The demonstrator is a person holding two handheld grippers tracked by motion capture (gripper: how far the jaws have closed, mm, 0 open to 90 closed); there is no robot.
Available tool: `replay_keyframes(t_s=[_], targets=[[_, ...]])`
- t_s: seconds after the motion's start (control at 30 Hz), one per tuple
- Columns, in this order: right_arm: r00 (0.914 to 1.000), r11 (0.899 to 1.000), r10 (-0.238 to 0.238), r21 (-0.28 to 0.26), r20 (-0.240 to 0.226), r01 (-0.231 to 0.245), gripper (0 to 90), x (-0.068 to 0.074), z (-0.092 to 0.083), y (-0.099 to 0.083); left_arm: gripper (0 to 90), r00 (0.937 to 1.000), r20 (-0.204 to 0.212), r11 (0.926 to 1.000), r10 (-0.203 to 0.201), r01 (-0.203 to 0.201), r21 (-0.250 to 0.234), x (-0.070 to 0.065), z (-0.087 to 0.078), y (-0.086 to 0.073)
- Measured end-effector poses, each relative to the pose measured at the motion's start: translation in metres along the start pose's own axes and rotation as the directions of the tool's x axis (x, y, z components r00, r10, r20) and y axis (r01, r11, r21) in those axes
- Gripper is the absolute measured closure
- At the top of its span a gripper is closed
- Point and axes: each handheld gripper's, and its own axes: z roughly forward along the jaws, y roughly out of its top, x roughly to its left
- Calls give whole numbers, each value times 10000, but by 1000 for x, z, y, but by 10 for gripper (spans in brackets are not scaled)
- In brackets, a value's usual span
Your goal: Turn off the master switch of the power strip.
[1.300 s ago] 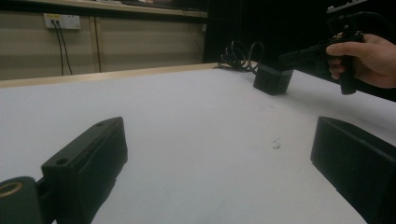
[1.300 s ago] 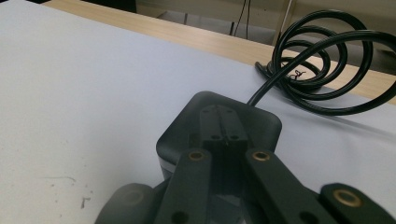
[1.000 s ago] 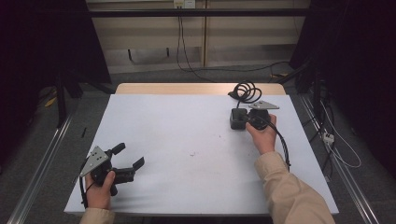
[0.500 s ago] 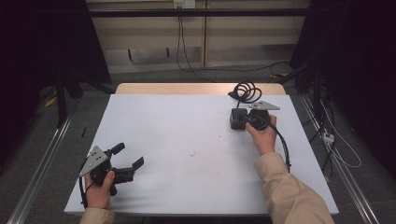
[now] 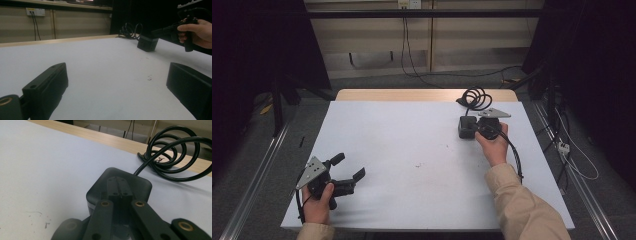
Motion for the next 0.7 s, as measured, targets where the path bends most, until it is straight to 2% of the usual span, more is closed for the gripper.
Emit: replay_keyframes(t_s=[0.07, 0.27, 0.43, 0.5, 0.63, 0.7], targets=[[10000, 9998, 64, -185, -20, -64, 900, 0, -1, 1, 35, 10000, 22, 10000, 22, -22, -5, 0, 0, 0], [9999, 10000, 62, -10, 92, -61, 900, -2, -3, 3, 35, 10000, 5, 10000, 21, -21, 0, 0, 0, 0], [9993, 9994, 333, -105, 168, -331, 900, -6, -4, 1, 35, 10000, -28, 10000, 3, -3, -29, 1, -1, 0], [9987, 9985, 515, -210, 43, -514, 899, -6, -4, 1, 35, 10000, 0, 10000, 20, -20, -17, 1, -1, 0], [9980, 9979, 624, -165, -25, -625, 806, -4, -4, 2, 35, 10000, 17, 10000, 30, -30, -34, 1, -1, 0], [9980, 9979, 622, -179, -141, -624, 799, -3, -5, 2, 35, 10000, 1, 10000, 29, -29, -21, 1, -1, 0]])
